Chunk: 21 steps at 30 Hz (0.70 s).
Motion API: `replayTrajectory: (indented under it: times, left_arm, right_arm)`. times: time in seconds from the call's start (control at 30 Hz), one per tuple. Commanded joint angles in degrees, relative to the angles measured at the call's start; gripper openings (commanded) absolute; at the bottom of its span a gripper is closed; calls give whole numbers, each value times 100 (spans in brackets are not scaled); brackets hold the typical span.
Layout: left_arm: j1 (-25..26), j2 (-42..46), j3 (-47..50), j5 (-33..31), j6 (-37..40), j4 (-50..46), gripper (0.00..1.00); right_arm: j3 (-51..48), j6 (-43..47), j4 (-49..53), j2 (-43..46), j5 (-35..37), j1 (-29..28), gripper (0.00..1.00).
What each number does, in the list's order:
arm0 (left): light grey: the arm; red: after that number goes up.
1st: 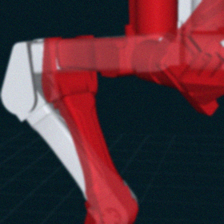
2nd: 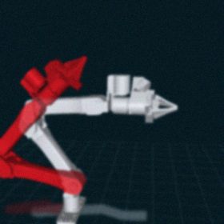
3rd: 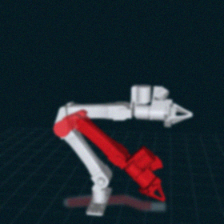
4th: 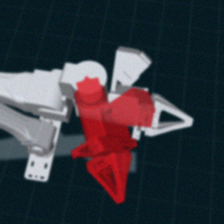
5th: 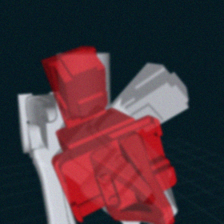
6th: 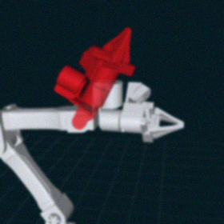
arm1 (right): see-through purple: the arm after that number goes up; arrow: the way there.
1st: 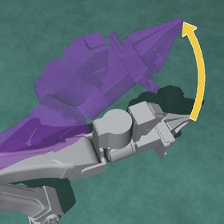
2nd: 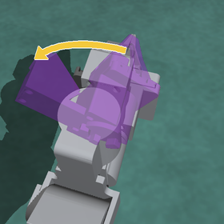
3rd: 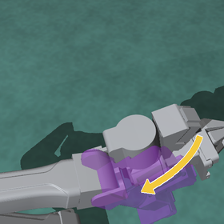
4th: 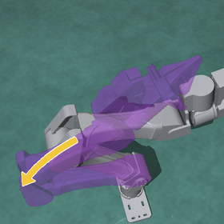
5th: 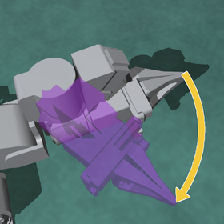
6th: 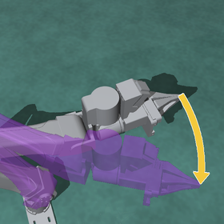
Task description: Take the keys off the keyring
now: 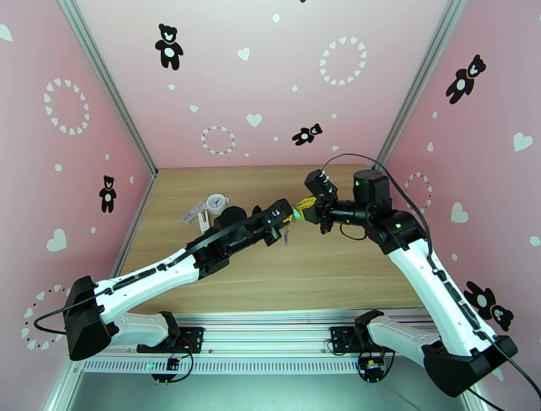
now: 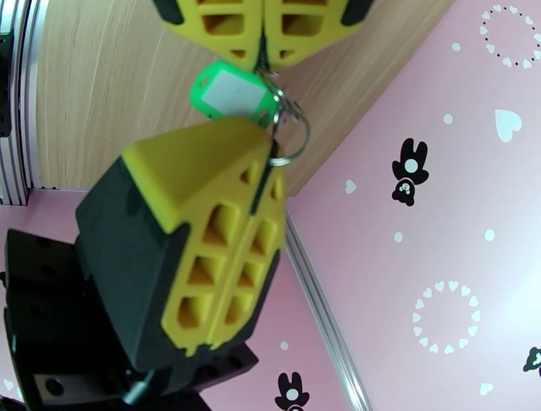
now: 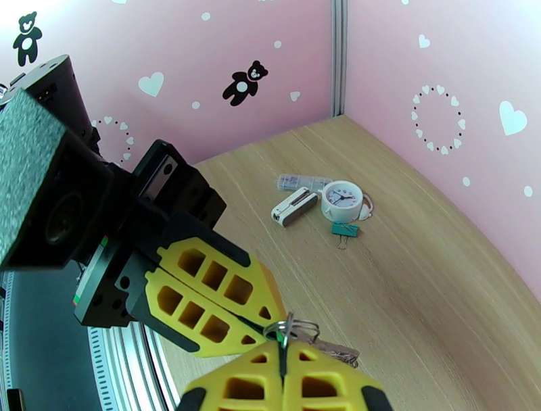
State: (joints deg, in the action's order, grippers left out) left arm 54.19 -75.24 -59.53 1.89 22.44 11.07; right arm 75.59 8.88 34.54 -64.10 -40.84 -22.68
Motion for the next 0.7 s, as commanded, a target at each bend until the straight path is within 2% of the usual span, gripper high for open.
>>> replayTrajectory:
  times: [0.0,0.33,0.67]
  left_arm:
    - [-71,53,-276,-170,-281,218,0]
    - [-94,158,-535,-246,-1105,-119,0]
    - [-95,175,-730,115,-1260,-506,0]
  right_arm:
    - [180,213,166,106,41,-138,0]
    - [309,587,325,252,425,-306,0]
    - [442,745,504,97,388,-396,0]
